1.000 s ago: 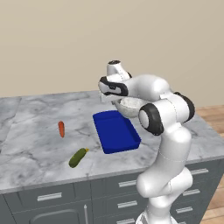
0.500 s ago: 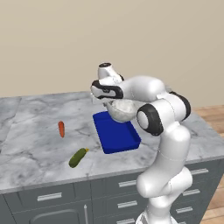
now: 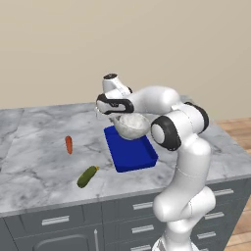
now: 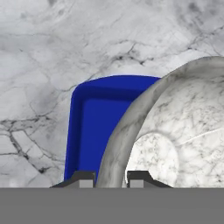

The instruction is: Place the two vegetables and bowl onto the tray for setting up a vegetable dip station.

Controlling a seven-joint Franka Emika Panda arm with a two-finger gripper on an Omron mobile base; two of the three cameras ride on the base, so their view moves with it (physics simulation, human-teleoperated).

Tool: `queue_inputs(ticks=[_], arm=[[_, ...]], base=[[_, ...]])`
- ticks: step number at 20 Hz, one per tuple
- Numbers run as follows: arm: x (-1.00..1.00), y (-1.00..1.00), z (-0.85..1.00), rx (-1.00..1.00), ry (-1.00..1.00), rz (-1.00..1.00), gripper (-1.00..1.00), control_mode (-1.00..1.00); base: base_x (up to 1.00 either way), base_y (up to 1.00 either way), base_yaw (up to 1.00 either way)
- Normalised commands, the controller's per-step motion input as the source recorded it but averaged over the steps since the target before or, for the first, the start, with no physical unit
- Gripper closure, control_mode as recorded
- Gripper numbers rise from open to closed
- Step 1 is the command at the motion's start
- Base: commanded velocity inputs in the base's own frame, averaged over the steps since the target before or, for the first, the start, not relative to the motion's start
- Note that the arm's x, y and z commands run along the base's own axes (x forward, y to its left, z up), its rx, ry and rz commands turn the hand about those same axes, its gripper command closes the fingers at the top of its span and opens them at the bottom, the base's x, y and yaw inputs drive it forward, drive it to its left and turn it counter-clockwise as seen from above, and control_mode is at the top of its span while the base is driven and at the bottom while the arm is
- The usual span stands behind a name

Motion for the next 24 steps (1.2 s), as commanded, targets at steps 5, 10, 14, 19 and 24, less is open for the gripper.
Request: queue_inputs(ticks=[5,10,14,19,24], arm=[[0.14,0.11,-0.12,-0.09,0.00,0.00,1.00,-1.00],[0.11,0.06,-0.06,-0.15,0.00,0.00,1.00,-1.00],[0.03,0.07,-0.06,-0.09,0.02,0.00,1.00,-1.00],[0.02,0.14,-0.12,-0.02,0.07,0.00,1.00,-1.00],[0.08,0.11,-0.11,0.00,0.01,0.00,1.00,-1.00]], base=[[0.00,0.00,0.00],[0.00,0.00,0.00],[0.00,0.00,0.00],[0.00,0.00,0.00],[0.00,0.00,0.00]])
